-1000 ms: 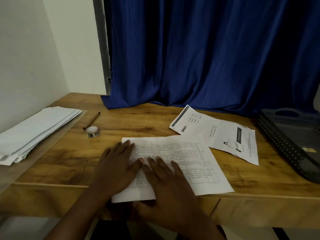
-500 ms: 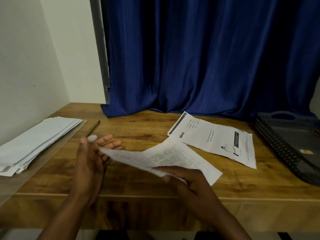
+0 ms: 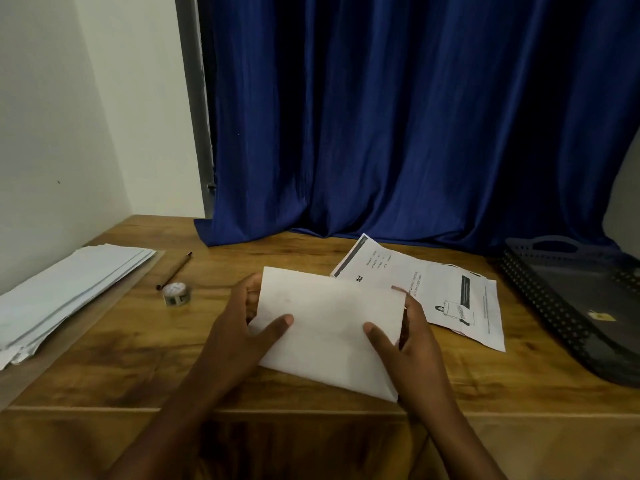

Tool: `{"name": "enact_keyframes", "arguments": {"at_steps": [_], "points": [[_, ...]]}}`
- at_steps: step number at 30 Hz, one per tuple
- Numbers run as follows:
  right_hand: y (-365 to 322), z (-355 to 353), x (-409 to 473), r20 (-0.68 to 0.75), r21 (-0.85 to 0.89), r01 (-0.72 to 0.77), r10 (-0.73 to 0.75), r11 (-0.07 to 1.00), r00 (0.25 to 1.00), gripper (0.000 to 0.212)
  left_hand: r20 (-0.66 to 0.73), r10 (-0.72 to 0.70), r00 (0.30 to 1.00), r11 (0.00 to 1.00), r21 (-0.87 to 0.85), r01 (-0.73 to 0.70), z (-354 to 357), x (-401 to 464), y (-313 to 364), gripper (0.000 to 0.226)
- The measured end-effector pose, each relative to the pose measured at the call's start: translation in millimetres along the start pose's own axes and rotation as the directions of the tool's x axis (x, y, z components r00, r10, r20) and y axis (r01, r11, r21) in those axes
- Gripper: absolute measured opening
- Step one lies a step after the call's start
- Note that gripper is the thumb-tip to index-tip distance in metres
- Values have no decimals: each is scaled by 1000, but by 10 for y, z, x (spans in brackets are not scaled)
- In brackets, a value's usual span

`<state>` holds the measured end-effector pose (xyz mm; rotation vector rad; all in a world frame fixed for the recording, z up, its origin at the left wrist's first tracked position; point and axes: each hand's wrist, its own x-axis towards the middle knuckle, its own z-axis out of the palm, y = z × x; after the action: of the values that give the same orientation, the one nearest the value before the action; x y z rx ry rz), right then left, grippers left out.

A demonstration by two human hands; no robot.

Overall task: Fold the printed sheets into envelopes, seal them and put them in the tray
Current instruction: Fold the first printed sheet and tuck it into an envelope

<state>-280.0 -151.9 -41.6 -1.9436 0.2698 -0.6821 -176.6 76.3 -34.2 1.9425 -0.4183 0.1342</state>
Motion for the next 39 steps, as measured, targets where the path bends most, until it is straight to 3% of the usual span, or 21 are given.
{"name": "enact_keyframes", "arguments": {"at_steps": [2, 5, 9, 12, 17, 21, 25, 30, 39], "points": [[50, 26, 2, -17, -113, -35, 34, 993, 999, 81, 21, 36, 999, 998, 46, -37, 17, -7, -31, 94], [92, 78, 14, -37, -266, -13, 3, 964, 999, 91, 98, 114, 989, 966, 220, -133, 35, -66, -89, 94], [134, 121, -16, -5, -472, 87, -101, 877, 995, 72, 342, 236, 909, 755, 525, -393, 52, -141, -88, 79], [87, 156, -36, 73, -606, 188, -181, 773, 981, 55, 473, 190, 860, 620, 622, -479, 100, -138, -93, 72], [-143, 327, -90, 231, -640, 338, -246, 690, 941, 48, 535, 66, 842, 572, 671, -472, 141, -109, -128, 74], [-255, 618, -72, 408, -661, 382, -119, 646, 905, 58, 548, 75, 833, 539, 680, -497, 141, -111, -137, 65], [-176, 800, -68, 525, -615, 374, 6, 694, 851, 70, 561, 78, 824, 513, 686, -515, 130, -103, -178, 66], [-39, 651, -32, 507, -602, 320, 41, 732, 861, 108, 550, 93, 830, 516, 686, -513, 132, -94, -200, 67], [128, 205, -28, 444, -735, 313, 78, 602, 893, 111, 534, 79, 842, 547, 683, -484, 139, -99, -156, 77]]}}
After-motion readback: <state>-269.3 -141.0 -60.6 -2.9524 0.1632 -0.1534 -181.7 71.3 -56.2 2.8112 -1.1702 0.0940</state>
